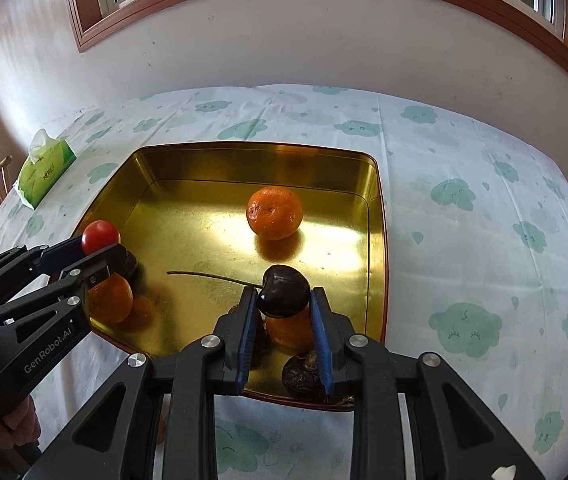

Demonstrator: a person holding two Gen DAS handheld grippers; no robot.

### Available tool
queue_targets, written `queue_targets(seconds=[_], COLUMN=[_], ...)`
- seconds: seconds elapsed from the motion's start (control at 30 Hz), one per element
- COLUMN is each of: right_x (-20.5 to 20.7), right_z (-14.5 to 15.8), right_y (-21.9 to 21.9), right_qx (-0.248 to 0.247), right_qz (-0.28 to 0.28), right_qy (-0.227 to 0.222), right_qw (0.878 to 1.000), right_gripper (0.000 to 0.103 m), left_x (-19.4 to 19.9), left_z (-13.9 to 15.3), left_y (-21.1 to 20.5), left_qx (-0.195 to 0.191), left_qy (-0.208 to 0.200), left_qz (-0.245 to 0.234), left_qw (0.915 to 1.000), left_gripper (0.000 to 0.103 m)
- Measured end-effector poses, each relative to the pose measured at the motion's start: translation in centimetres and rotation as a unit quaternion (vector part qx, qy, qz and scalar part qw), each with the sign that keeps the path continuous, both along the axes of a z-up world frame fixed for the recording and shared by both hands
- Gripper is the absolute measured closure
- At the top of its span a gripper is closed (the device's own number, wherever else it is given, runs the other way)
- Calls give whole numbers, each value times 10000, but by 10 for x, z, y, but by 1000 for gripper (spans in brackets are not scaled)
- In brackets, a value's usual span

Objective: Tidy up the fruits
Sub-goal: 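Open both tools to drop the tomato and cherry into the tin, then withdraw both tools from the tin toward the brown longans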

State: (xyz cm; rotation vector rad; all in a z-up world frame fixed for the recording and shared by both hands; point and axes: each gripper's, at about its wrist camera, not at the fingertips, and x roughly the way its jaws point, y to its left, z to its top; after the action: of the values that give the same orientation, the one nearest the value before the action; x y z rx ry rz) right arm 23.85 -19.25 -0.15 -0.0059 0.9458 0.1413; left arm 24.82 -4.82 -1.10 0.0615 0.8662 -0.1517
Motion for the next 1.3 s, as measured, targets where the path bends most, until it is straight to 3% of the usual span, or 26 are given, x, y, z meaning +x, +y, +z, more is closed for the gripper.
queue_targets(seconds=[0.13, 0.23, 0.57, 0.77, 1.3], right_x=[1, 2, -8, -23, -94], right_z=[0, 0, 7, 14, 5], right_y=[2, 2, 1, -1, -1], right_qx=[-25, 6, 14, 42, 62], right_qz=[12, 8, -10, -49, -43], right_qy=[-18, -10, -67, -137, -97], right_qw=[10000, 10000, 10000, 9999, 9999], right_gripper=[77, 67, 67, 66, 62], left_x=[2, 1, -3, -13, -84], left_z=[-5, -8, -7, -2, 20], left_y=[-1, -2, -3, -3, 16], left_qx=[38, 67, 86, 74, 35], left_qy=[72, 97, 130, 58, -236], left_qz=[-15, -11, -24, -35, 64], left_qw=[10000, 9999, 9999, 9999, 9997], left_gripper=[71, 71, 69, 58, 56])
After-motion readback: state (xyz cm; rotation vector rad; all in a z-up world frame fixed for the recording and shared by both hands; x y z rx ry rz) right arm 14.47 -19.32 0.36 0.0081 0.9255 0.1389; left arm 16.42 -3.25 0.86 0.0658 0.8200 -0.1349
